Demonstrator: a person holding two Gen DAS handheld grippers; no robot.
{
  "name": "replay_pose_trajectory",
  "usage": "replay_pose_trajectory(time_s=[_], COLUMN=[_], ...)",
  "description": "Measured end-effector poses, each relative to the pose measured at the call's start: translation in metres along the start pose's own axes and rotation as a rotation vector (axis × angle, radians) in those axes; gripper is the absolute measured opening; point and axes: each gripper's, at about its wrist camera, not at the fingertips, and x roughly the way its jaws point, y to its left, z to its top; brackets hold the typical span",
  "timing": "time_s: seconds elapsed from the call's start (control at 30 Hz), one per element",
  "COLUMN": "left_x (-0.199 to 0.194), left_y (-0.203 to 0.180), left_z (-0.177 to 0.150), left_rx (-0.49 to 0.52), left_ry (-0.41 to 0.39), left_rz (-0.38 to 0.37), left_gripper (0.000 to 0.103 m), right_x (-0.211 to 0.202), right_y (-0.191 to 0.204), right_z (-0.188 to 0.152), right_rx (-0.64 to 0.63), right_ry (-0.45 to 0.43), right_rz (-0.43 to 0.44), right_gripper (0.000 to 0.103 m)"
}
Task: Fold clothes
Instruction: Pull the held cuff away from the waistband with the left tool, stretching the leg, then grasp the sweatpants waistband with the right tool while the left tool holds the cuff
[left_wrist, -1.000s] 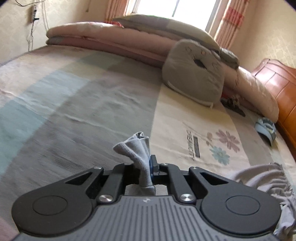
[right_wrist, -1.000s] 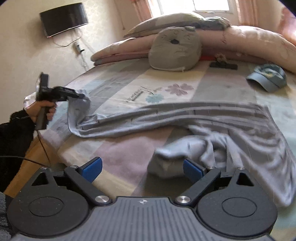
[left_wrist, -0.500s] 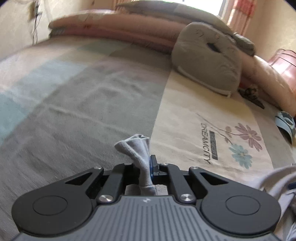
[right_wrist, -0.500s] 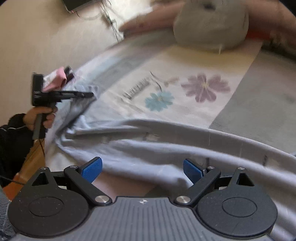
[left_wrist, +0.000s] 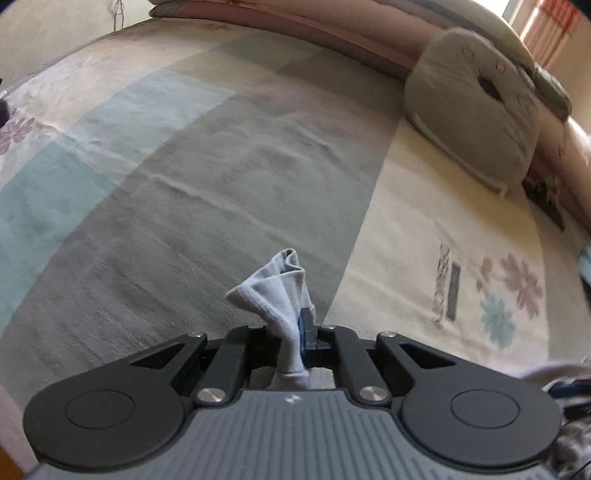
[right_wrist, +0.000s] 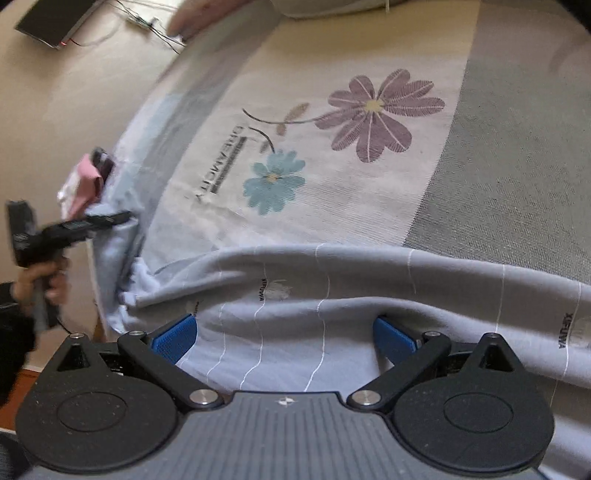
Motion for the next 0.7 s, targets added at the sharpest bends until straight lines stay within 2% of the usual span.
replay_pose_trajectory(time_s=[0.23, 0.43, 0.5, 0.57, 0.6, 0.7], left_x=[-0.029, -0.053, -0.057, -0.06, -0.06, -0.056], left_y=[0.013, 0.026, 0.03, 0.032, 0.034, 0.045], left_z=[0.033, 0.049, 0.041, 0.028, 0.02, -0.005], left_rx=[-0.063, -0.085, -0.117, -0.138, -0.142, -0.163], left_ry=[-0.003, -0.029, -0.021, -0.018, -0.018, -0.005], left_rz=[-0.005, -0.001, 0.015, 0.026, 0.036, 0.074], left_gripper=[0.005, 0.005, 0.005, 0.005, 0.005, 0.005], right_x=[0.011, -0.013, -0.02, -0.016, -0.013, 0.016], right_y=[0.02, 0.033, 0.038, 0.039, 0.04, 0.048], right_z=[0.017, 0.032, 0.044, 0.06, 0.068, 0.096], right_rx=[0.052, 0.109, 0.093, 0.064, 0.044, -0.078], right_ry=[0.125, 0.108, 0.08, 0.086, 0.094, 0.179], right_rz=[-0.153, -0.189, -0.155, -0.073, -0.034, 0.063], right_gripper=[0.103, 0.086, 0.08, 0.069, 0.067, 0.062])
